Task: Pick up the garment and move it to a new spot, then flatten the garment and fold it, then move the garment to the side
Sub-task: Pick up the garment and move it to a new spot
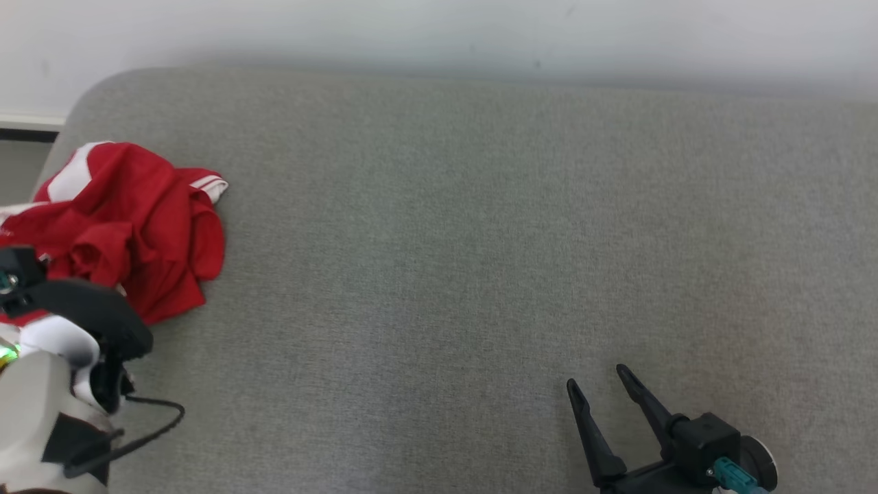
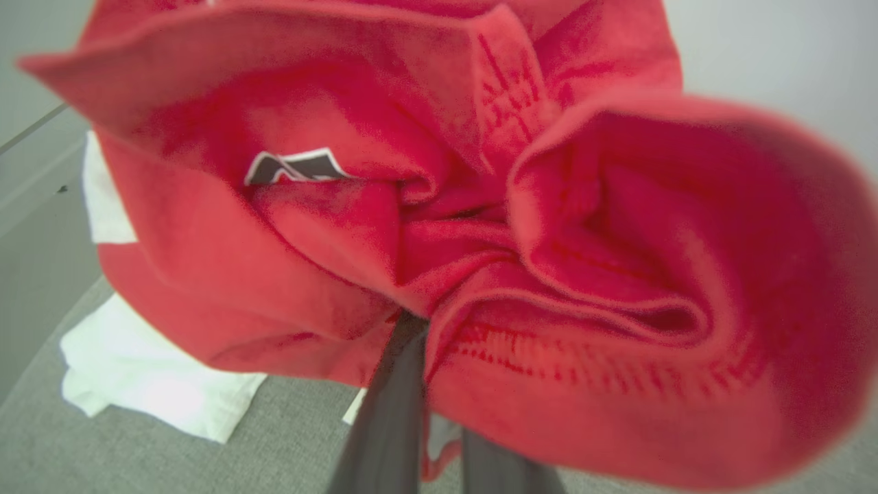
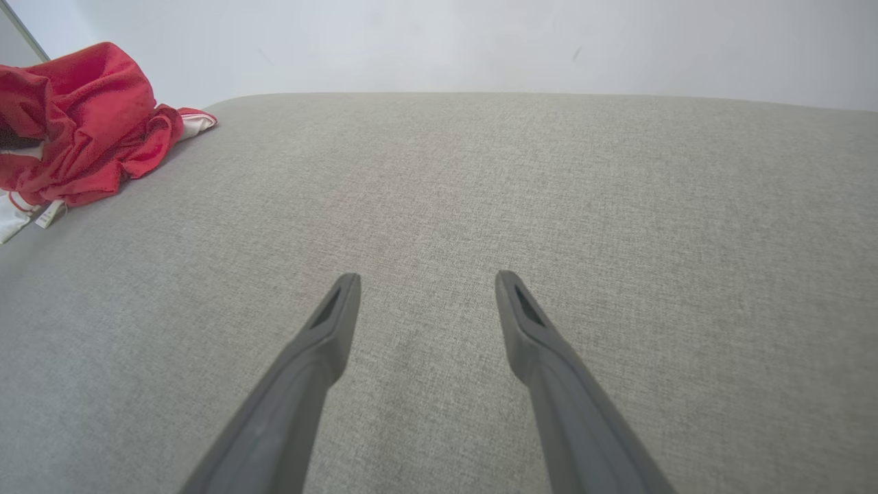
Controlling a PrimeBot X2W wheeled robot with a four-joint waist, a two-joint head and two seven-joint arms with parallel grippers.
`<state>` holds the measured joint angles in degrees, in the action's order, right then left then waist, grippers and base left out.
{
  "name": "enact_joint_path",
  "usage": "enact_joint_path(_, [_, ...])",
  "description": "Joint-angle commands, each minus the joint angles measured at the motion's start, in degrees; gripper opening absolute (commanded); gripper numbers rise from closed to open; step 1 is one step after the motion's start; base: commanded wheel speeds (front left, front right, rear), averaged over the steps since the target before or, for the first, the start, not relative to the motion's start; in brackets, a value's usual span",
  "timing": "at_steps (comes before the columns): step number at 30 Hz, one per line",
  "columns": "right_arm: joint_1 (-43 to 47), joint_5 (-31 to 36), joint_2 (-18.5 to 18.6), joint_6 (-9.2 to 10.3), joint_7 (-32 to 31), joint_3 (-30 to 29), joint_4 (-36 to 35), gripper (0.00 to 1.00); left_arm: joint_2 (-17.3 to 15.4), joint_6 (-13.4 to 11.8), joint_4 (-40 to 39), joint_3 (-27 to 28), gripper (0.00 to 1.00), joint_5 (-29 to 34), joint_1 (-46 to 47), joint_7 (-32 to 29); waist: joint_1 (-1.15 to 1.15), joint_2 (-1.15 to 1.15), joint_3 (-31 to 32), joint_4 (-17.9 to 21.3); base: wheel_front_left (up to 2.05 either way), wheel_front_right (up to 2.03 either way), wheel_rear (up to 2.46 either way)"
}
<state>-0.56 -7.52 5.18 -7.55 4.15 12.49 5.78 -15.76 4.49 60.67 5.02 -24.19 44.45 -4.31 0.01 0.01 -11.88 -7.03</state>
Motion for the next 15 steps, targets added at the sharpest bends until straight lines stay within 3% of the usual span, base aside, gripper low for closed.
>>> enact_joint_path(1, [-0.2,-0.6,-0.5,0.12,0.7,0.1,0.7,1.00,-0.9,0.6,-0.7,-0.3,0.00,0.2,1.1,-0.4,-0.01,-0.01,2.9,-1.9,0.00,0.00,0.00])
enact_joint_path(9, [0.6,-3.2,-2.1,0.12,5.2,-0.1,6.7,1.00,-4.6,2.7,-9.0,-2.6,0.00,-1.9,3.8,-6.2,-0.01,-0.01,10.2,-4.9,0.00,0.00,0.00])
enact_joint_path(15, [0.2,-7.1,-2.3,0.12,8.3,0.7,10.6,1.00,-5.0,3.0,-18.8,-4.1,0.00,-4.0,4.7,-9.8,-0.01,-0.01,14.2,-4.8,0.00,0.00,0.00])
